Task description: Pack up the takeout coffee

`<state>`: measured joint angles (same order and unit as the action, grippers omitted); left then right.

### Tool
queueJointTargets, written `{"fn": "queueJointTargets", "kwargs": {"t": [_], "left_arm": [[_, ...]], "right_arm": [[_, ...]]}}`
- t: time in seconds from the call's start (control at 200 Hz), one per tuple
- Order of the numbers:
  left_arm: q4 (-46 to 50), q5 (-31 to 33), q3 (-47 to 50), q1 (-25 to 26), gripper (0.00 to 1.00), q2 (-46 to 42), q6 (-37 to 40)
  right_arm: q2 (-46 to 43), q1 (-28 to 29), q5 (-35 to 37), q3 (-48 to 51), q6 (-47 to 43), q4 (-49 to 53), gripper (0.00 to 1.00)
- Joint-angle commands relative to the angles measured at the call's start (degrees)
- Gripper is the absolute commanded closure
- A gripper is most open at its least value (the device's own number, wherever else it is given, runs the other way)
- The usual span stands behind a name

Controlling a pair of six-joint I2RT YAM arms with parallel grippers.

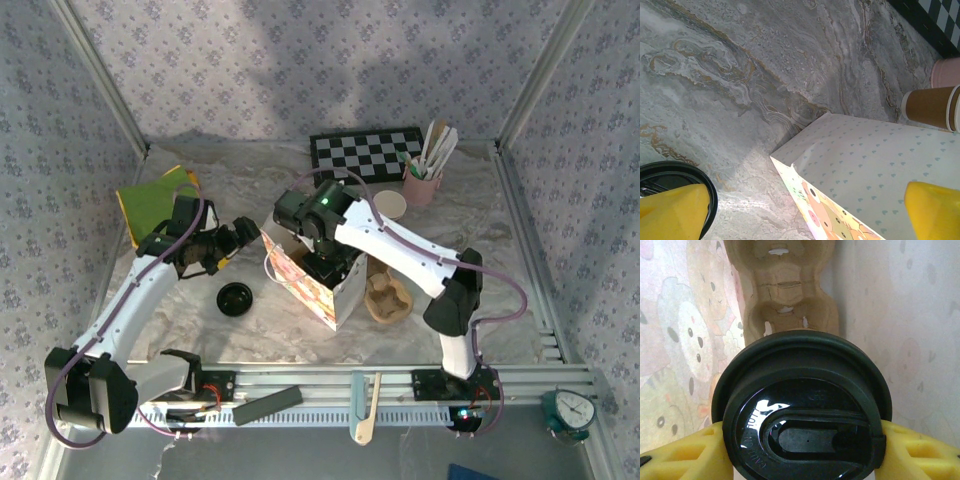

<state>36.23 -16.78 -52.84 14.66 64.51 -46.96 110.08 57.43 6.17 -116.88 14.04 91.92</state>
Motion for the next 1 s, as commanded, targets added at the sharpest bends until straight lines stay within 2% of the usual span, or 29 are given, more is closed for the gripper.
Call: {"fn": "queueJointTargets", "kwargs": {"t": [0.0, 0.995], "left_arm": [[0.55, -0.85, -1.21, 0.33, 0.0, -0.66, 0.38], [1.94, -0.37, -2.88, 0.32, 0.0, -1.05, 1.32]], "right_arm": [[0.91, 0.31, -1.03, -0.19, -0.95, 2.12, 0.4], [-1.08, -1.97, -4.24, 6.93, -0.77, -3.22, 0.4]]}}
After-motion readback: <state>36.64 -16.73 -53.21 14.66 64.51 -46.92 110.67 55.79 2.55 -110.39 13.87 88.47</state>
